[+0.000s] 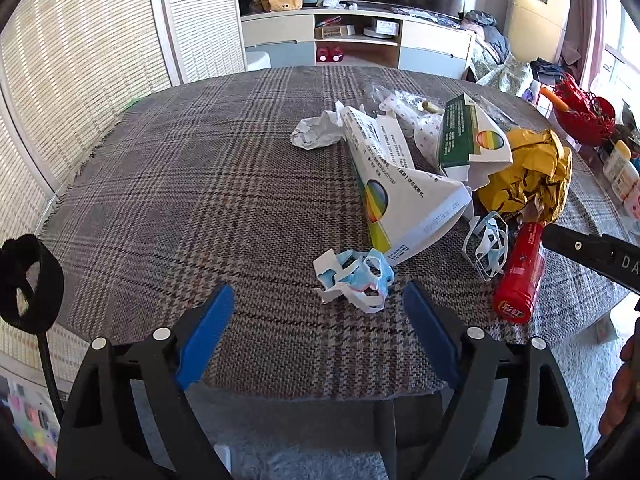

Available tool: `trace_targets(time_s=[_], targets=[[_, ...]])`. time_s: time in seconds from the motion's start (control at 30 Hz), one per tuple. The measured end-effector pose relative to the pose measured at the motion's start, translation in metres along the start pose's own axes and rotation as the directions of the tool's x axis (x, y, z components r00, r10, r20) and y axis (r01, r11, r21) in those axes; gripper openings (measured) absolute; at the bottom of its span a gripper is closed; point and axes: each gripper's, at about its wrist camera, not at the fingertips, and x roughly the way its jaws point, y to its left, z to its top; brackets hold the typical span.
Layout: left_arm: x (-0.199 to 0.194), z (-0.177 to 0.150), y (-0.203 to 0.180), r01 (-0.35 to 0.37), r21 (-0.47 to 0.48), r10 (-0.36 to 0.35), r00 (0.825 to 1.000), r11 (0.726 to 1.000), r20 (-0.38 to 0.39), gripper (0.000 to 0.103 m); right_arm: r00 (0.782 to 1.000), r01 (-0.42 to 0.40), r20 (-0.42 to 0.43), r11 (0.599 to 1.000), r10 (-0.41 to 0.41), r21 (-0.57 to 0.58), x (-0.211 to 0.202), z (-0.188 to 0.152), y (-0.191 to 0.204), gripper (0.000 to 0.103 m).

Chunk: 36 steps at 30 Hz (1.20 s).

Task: Collect trash
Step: 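Grasp the blue-white mask with the left tool while the right tool grasps the red tube, then carry the mask and red tube to the bin and release both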

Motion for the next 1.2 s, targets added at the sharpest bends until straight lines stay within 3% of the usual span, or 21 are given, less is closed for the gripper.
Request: trace_targets(time_s=[0.3, 0.47, 0.6, 0.77, 0.8, 1.2], targets=[[0.031, 0.005, 0.001, 0.016, -0.009, -0.017, 0.998, 1.000, -0.053, 0.066, 0.999, -0.028, -0.042, 1.000, 0.028, -0.001, 0.027, 0.003, 0.004, 0.056], [0.042, 0.005, -0.004, 0.031, -0.006, -0.031, 0.998, 0.999, -0.059, 0.056, 0.999, -0.005, -0.042, 1.000, 0.004, -0.029, 0.035, 0.006, 0.012, 0.053], [0.040, 0.003, -0.009, 0.030, 0.001, -0.030, 0.998, 1.000, -0.055, 0.038, 0.999, -0.003, -0.048, 0.999, 0.001, -0.049, 0.032, 0.004, 0.012, 0.050], [0.031, -0.005, -0.013, 0.029, 0.027, -0.027, 0.998, 0.999, -0.059, 0.026, 0.999, -0.023, -0.029, 0.998, 0.021, -0.060, 0.014, -0.001, 0.002, 0.042], [0.028, -0.007, -0.013, 0.031, 0.029, -0.029, 0.998, 0.999, -0.059, 0.018, 0.999, -0.031, -0.023, 0.998, 0.030, -0.062, 0.009, -0.002, 0.000, 0.041], [-0.015, -0.037, -0.034, 0.072, 0.058, -0.071, 0.997, 0.996, -0.022, 0.016, 1.000, -0.013, 0.003, 0.997, 0.013, -0.077, -0.026, -0.021, -0.010, 0.035]])
